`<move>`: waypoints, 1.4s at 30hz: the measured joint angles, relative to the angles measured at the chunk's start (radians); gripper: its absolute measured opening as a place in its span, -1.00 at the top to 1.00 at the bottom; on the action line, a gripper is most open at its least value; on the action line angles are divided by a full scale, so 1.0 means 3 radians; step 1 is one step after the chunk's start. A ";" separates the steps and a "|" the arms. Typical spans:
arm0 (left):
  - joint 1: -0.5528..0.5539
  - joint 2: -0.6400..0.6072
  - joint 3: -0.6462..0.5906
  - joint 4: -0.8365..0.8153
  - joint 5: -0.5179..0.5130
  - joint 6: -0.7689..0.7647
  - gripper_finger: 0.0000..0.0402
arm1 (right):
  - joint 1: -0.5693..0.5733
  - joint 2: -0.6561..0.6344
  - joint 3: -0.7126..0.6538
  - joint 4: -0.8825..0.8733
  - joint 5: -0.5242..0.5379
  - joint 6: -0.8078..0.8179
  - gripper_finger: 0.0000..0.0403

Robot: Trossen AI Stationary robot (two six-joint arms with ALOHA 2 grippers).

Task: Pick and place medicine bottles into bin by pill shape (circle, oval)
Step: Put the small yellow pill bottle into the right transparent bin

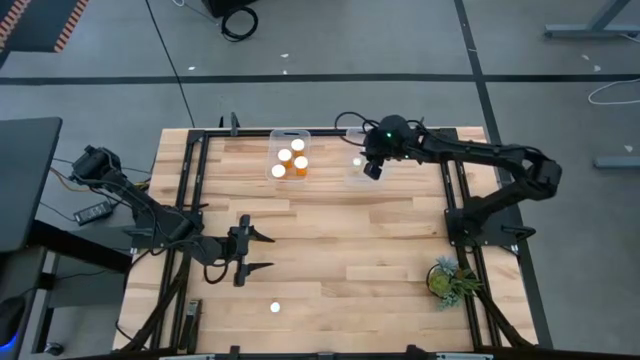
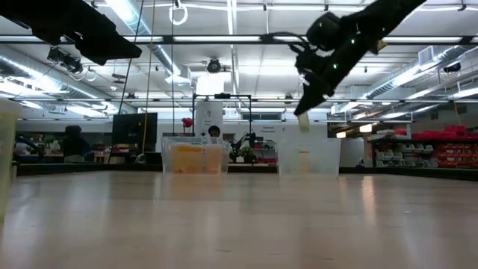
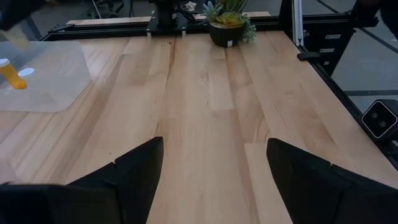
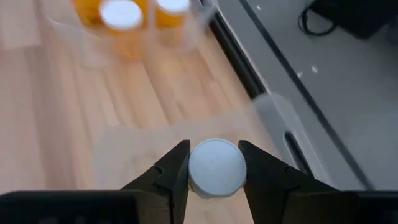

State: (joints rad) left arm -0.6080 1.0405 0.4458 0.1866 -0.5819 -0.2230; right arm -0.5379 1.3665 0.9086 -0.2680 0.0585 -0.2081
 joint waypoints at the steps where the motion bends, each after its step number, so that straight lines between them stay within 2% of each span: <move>1: -0.0001 0.0000 0.0000 -0.0001 0.0000 0.0000 -0.46 | -0.0057 0.0021 -0.0048 0.0032 -0.0041 0.0009 0.32; 5: 0.0000 0.0000 0.0000 0.0000 0.0000 0.0000 -0.46 | -0.0225 0.0088 -0.0225 0.0279 -0.0277 0.0059 0.32; 12: -0.0001 0.0000 0.0000 0.0000 0.0000 0.0000 -0.46 | -0.0339 0.0100 -0.0455 0.0579 -0.0398 0.0106 0.32; 23: 0.0000 0.0000 0.0000 0.0000 0.0000 0.0000 -0.46 | -0.0338 0.0101 -0.0785 0.1085 -0.0402 0.0183 0.32; 32: 0.0000 0.0000 0.0000 0.0000 0.0000 0.0001 -0.46 | -0.0336 0.0101 -0.0910 0.1225 -0.0402 0.0289 0.32; 38: 0.0000 -0.0001 0.0000 0.0002 0.0000 0.0000 -0.46 | -0.0309 0.0101 -0.1077 0.1606 -0.0382 0.0453 0.32; 42: 0.0000 0.0000 0.0000 0.0001 0.0000 0.0001 -0.46 | -0.0289 0.0101 -0.1100 0.1593 -0.0322 0.0486 0.32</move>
State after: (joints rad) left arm -0.6081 1.0405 0.4458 0.1869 -0.5819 -0.2226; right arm -0.6247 1.3968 0.5785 0.2098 -0.0380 -0.0624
